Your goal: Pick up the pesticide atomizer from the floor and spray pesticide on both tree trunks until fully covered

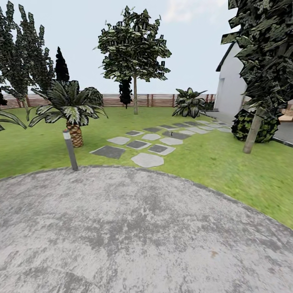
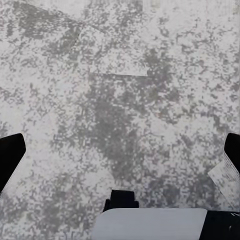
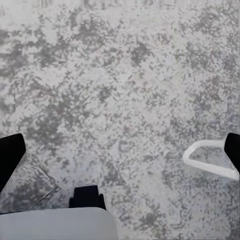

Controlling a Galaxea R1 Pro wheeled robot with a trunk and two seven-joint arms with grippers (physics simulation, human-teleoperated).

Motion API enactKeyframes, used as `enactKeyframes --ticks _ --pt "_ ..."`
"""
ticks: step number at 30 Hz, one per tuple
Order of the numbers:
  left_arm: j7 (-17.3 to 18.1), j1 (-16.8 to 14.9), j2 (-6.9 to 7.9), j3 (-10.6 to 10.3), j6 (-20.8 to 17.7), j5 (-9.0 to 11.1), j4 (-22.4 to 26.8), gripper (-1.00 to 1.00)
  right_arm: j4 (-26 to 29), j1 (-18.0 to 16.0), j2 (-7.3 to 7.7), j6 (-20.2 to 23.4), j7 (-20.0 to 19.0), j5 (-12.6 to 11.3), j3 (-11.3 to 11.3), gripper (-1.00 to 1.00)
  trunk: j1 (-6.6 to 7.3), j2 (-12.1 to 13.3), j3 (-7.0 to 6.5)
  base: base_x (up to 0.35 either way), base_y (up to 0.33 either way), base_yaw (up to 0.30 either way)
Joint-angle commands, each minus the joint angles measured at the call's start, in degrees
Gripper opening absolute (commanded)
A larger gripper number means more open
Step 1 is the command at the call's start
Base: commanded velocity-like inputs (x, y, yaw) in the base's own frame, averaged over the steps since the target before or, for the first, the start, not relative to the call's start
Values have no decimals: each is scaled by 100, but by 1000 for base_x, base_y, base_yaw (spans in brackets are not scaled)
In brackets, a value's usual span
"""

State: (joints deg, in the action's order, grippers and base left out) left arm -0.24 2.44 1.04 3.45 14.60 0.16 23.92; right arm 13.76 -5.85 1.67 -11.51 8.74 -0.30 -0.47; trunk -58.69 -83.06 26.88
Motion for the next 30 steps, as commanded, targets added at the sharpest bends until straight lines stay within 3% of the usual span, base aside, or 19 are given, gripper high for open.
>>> enactKeyframes --ticks 1,30 --pt "-2 2 -1 7 8 1 7 100 -5 -3 0 -18 13 -4 -6 100 -4 -2 5 350 0 0" --pt "-2 2 -5 18 15 6 -12 100 -5 -4 0 -18 13 2 -9 100 -4 -2 5 350 0 0"
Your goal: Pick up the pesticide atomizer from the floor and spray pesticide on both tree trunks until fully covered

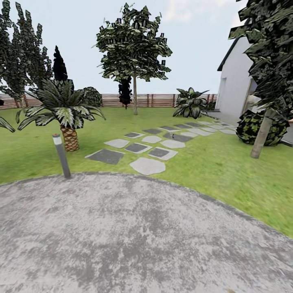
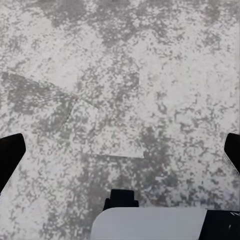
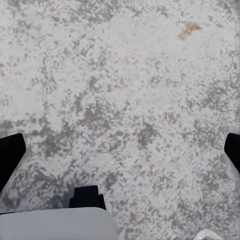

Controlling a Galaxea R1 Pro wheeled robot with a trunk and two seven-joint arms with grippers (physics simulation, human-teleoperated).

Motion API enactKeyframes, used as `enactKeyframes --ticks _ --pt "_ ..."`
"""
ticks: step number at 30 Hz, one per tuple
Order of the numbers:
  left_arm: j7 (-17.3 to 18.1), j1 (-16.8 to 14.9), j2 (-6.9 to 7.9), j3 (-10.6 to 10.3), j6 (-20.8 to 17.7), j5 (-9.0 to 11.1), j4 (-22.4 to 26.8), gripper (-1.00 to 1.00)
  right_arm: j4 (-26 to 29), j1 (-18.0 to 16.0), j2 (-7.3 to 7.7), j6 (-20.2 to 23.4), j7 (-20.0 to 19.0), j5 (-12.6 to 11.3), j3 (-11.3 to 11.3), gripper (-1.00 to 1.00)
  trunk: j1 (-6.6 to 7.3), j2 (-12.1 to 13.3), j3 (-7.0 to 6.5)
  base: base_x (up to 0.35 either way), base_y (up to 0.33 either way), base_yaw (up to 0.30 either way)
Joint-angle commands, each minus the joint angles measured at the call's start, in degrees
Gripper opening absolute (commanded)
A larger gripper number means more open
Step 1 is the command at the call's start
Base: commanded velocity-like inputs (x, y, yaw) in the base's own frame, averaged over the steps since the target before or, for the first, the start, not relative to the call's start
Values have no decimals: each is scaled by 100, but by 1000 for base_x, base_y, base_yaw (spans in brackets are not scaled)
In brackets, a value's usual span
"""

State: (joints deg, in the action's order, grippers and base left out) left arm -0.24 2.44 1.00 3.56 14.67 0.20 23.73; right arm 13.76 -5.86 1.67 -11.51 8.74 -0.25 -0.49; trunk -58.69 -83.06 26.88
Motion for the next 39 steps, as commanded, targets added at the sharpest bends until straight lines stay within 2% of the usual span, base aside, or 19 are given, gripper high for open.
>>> enactKeyframes --ticks 1,16,39 --pt "-2 2 -2 6 8 3 6 100 -5 -3 0 -18 14 -3 -6 100 -4 -2 5 350 0 0" --pt "14 2 -58 6 16 15 -6 100 -8 -1 1 -26 14 42 -12 100 -4 -2 5 350 0 0" --pt "15 2 -65 -7 17 15 -9 100 -5 -3 8 -35 14 43 -13 100 -4 -2 5 350 0 0"
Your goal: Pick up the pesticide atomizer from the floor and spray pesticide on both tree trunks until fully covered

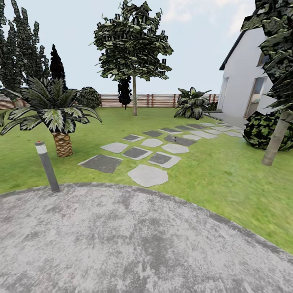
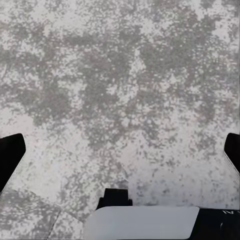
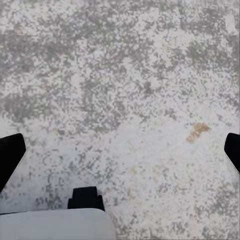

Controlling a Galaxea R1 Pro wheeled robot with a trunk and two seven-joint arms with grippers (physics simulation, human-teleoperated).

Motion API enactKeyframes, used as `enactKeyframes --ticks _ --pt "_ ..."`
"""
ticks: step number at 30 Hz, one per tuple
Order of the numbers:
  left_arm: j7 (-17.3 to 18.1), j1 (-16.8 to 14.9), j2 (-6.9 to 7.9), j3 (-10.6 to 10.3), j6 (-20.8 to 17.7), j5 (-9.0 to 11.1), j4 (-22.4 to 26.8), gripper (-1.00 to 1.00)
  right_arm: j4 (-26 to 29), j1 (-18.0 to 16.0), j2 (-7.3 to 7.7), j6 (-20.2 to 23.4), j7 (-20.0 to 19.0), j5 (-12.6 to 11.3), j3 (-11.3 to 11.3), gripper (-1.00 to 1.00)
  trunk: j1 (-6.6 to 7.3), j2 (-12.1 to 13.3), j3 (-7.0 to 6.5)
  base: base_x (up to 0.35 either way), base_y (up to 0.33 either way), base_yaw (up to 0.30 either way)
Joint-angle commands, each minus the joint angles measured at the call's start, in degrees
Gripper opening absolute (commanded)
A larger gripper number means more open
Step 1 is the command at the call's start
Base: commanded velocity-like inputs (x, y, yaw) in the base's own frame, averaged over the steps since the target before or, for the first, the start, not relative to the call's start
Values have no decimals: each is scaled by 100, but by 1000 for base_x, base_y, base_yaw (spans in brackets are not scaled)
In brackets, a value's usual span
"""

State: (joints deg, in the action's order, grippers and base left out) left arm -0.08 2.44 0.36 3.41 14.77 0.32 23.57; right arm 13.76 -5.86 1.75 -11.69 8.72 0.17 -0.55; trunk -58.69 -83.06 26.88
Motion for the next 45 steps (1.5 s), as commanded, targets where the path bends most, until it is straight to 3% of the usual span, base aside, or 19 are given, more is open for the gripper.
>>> enactKeyframes --ticks 1,45 --pt "-1 2 -1 5 6 3 7 100 -5 -3 0 -17 16 1 -7 100 -4 -2 5 350 0 0" --pt "-1 2 -1 -7 0 2 7 100 -4 -2 10 -61 16 1 -6 100 -4 -2 5 350 0 0"
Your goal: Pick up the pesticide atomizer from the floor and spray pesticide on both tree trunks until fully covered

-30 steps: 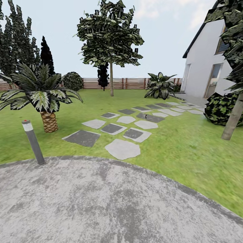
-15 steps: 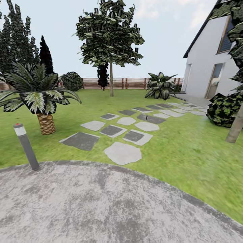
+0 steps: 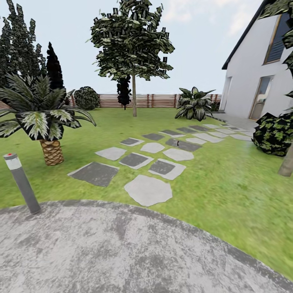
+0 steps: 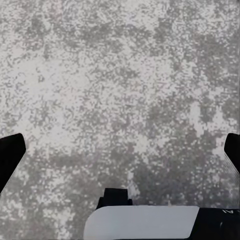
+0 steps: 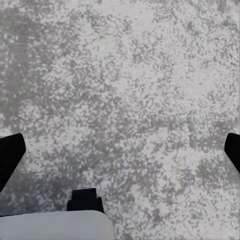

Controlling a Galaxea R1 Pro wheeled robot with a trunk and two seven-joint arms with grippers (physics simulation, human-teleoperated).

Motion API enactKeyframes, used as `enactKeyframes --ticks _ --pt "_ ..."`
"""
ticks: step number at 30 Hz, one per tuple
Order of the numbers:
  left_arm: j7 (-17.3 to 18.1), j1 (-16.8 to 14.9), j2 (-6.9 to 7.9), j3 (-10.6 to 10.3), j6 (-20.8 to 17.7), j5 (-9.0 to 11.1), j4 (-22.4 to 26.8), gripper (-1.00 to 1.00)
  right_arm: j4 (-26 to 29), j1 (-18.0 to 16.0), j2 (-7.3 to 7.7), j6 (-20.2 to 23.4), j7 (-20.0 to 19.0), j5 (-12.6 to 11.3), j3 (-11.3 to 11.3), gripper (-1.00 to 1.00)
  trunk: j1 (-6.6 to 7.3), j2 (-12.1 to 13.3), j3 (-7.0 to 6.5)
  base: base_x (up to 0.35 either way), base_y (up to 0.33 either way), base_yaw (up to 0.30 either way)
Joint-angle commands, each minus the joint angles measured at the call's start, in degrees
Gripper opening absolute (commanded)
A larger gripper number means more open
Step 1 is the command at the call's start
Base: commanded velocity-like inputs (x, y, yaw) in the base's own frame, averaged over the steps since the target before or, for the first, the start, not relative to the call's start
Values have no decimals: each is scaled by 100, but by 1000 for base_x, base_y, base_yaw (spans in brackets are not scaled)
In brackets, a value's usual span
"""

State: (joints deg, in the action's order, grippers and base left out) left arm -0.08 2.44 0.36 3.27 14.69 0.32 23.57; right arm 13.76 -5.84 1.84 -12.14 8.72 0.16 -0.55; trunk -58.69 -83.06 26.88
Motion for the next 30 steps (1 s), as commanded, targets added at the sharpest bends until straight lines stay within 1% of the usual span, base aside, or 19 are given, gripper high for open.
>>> enactKeyframes --ticks 1,30 --pt "-1 2 -1 8 7 3 7 100 -5 -4 0 -17 16 1 -7 100 -4 -2 5 350 0 0" --pt "-1 2 -1 7 7 3 7 100 -13 -5 -9 -8 16 1 -9 100 -4 -2 5 350 0 0"
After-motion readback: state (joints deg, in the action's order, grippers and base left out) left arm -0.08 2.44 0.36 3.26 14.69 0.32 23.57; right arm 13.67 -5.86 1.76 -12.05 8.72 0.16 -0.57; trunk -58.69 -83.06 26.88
